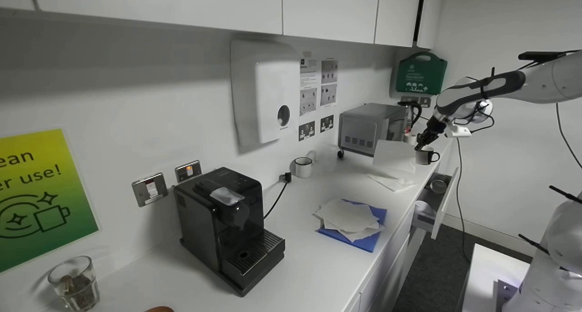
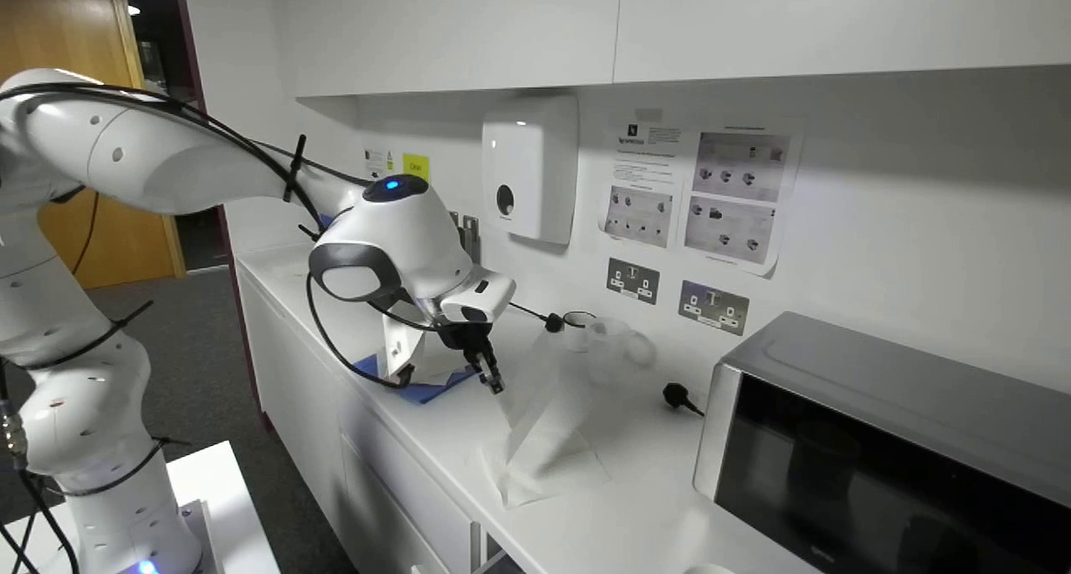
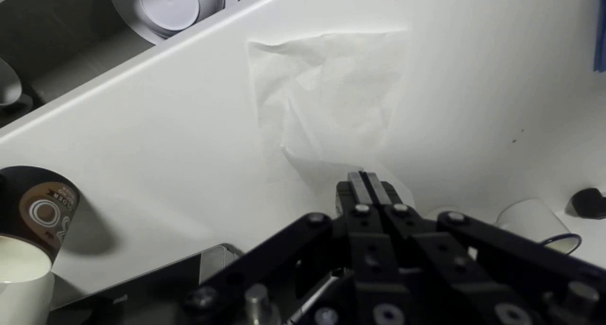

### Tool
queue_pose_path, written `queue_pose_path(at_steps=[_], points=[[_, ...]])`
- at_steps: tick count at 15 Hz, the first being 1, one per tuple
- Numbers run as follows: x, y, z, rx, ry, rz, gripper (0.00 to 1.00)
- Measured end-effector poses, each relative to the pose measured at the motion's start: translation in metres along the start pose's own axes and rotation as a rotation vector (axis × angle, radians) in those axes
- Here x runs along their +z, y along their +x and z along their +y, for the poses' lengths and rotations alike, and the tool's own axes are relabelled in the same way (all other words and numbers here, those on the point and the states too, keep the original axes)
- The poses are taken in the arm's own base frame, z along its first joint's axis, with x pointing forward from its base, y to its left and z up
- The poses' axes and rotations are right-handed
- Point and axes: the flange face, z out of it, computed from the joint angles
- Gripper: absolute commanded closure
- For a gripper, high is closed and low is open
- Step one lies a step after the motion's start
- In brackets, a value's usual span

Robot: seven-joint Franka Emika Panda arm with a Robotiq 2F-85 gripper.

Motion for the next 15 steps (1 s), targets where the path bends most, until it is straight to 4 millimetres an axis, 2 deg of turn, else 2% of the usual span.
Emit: queue_pose_path(at_steps=[6, 10, 15], points=[[0.022, 0.010, 0.023, 0.024, -0.004, 0.012, 1.00], [0.032, 0.012, 0.055, 0.060, -0.013, 0.019, 1.00], [0.026, 0.018, 0.097, 0.121, -0.034, 0.063, 1.00]])
